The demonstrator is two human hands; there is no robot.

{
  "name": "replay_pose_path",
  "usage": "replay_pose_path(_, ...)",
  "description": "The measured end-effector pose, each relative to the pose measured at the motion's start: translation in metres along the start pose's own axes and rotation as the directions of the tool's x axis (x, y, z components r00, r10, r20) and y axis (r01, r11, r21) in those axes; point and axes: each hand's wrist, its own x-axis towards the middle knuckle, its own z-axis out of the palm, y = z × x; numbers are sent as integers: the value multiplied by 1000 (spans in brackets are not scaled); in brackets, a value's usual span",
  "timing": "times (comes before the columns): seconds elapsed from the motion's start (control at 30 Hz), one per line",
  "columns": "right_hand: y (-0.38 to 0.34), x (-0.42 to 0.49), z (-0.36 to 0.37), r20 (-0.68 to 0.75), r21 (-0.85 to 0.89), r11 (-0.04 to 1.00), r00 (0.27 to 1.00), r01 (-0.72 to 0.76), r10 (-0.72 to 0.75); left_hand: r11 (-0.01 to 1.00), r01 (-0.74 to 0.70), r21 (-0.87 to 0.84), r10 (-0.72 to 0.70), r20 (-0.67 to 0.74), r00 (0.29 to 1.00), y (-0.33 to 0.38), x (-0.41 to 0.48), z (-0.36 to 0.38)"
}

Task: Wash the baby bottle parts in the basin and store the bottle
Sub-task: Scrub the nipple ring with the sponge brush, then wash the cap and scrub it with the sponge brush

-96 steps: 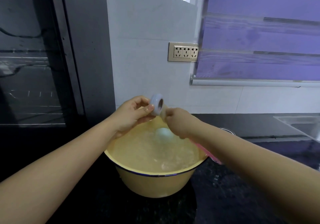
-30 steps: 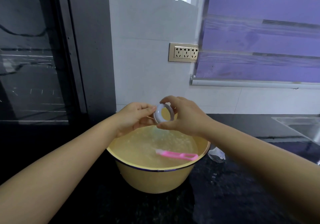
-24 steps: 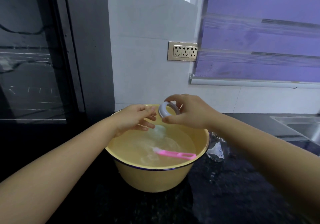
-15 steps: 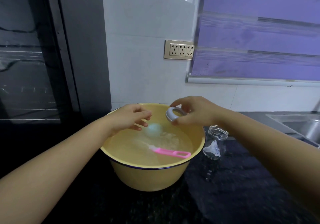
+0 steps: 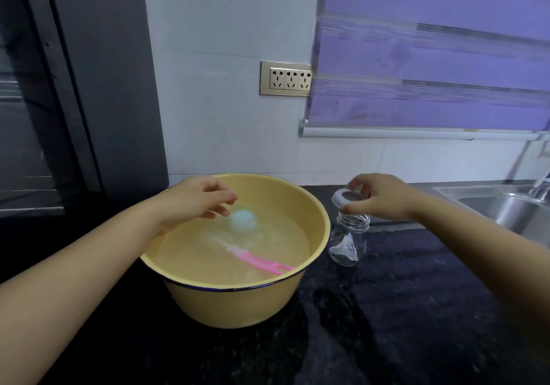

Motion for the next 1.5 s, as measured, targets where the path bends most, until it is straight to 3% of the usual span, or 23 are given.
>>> replay_pose_path(0.43, 23, -4, 17, 41, -126, 992, 999, -9, 14, 999, 10, 38, -12, 52, 999, 1, -3, 1)
replay_pose_path(0.6, 13, -3, 14, -19, -357, 934, 1000, -7, 0, 999, 11, 42, -13, 51, 999, 2, -4, 1)
replay_pose_path(0.67, 2, -2, 15, -120, -304, 952, 993, -35, -2, 999, 9, 45, -11, 47, 999, 2, -4, 2)
replay_pose_path(0.73, -14, -1, 15, -217, -109, 994, 976, -16, -8, 999, 7, 52, -9, 41, 999, 2, -3, 2)
replay_pose_path(0.83, -47, -6, 16, -241, 187, 976, 969, 110, -63, 998, 12, 67, -14, 33, 999, 0, -2, 2)
replay_pose_path(0.93, -85, -13, 25, -105, 220, 949, 972, 227, -208, 993, 17, 114, -20, 19, 1000, -3, 0, 2)
replay_pose_path(1.0, -107, -11, 38, 93, 89, 955, 952, 283, -290, 985, 14, 173, -14, -1, 1000, -5, 2, 1)
replay_pose_path(1.1, -131, -4, 56, 375, -87, 936, 882, 340, -286, 961, 8, 276, -3, -18, 1000, -8, 4, 0)
replay_pose_path(1.17, -140, 0, 61, 464, -136, 922, 845, 363, -265, 952, 16, 307, -10, -20, 1000, -10, 5, 0)
replay_pose_path(1.3, -149, 6, 66, 485, -190, 909, 840, 371, -242, 938, 8, 347, 8, -44, 999, -10, 6, 0)
replay_pose_path(1.5, -143, 15, 49, 286, -318, 864, 908, 390, -305, 951, -55, 305, 105, -148, 983, -6, 6, 0)
